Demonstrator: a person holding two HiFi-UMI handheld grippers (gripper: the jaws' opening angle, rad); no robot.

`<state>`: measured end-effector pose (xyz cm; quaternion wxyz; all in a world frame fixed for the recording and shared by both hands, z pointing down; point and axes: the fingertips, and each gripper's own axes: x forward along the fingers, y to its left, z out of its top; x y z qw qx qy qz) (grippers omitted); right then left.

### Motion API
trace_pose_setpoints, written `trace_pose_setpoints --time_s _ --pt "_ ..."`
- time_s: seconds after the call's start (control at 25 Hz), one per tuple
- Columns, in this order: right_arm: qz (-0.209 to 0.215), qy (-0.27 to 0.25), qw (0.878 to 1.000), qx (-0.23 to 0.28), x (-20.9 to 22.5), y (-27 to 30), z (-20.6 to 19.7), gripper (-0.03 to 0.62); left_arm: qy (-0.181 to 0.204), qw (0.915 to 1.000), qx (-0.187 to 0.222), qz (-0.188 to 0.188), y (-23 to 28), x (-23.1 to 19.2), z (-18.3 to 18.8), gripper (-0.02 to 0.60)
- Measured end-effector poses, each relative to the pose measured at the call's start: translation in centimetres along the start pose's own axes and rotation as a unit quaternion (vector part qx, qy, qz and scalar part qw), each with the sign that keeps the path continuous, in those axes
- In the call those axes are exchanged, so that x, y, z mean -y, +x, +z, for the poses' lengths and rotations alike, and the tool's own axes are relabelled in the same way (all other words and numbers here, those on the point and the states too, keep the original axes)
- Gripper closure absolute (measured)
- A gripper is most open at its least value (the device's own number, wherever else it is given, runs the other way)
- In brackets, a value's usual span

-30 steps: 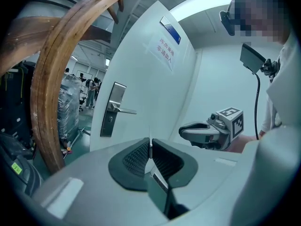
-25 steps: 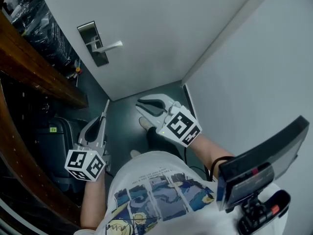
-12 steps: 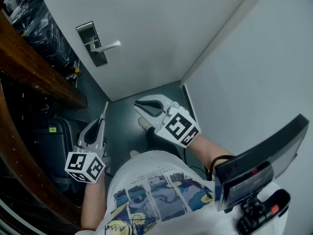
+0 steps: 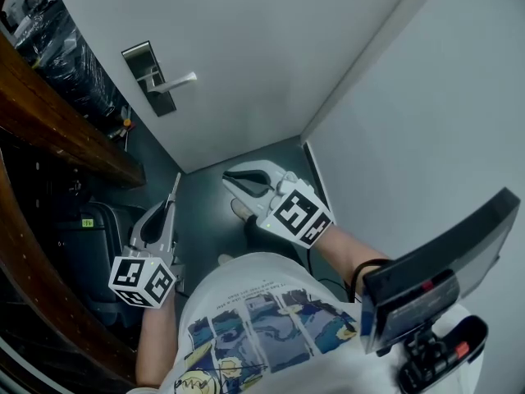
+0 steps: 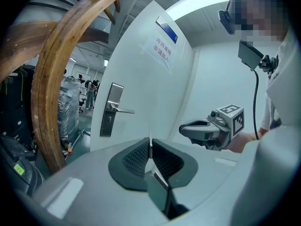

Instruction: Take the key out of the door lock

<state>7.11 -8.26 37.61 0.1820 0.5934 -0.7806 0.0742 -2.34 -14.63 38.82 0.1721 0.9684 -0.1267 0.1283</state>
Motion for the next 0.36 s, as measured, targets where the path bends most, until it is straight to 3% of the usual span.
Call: trace_pose_setpoints --time_s 0.36 --pt "0.003 -0.003 1.0 -0.005 0.96 0.37 0.25 0.583 -0.001 1.0 -0.002 -0.001 0.86 -0.33 0.44 0.558"
